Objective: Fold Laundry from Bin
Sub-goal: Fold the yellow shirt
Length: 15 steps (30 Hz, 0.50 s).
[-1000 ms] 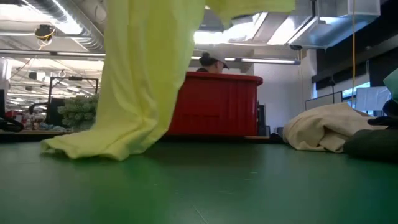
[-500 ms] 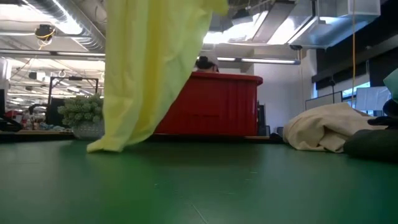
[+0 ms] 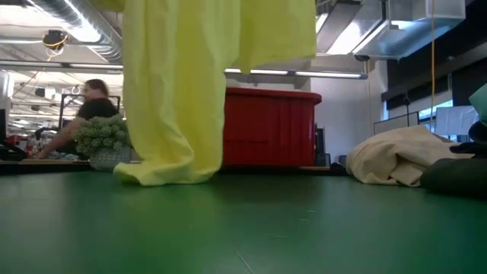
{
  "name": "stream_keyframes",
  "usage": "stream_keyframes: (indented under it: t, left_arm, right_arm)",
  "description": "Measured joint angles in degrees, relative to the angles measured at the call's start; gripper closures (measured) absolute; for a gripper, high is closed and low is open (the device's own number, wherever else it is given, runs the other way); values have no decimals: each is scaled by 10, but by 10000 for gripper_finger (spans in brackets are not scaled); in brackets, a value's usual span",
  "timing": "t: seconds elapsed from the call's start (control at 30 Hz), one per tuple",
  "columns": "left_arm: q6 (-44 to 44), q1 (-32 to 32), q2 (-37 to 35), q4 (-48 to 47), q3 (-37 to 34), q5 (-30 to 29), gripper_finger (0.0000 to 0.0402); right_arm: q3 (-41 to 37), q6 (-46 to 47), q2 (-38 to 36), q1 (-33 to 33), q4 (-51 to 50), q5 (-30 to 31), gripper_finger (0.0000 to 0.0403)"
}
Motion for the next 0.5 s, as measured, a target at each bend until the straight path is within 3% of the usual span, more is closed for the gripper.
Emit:
stream_keyframes:
  t: [0.1, 0.3, 0.5]
  left_arm:
    - [-78, 41, -2, -90, 1, 29, 399]
    - [-250, 98, -17, -202, 0, 51, 399]
    - [-337, 150, -22, -284, -1, 130, 399]
  right_arm:
    - [0, 40, 1, -46, -10, -53, 402]
    - [0, 46, 0, -116, -6, -87, 402]
    - [0, 65, 0, -166, -22, -165, 402]
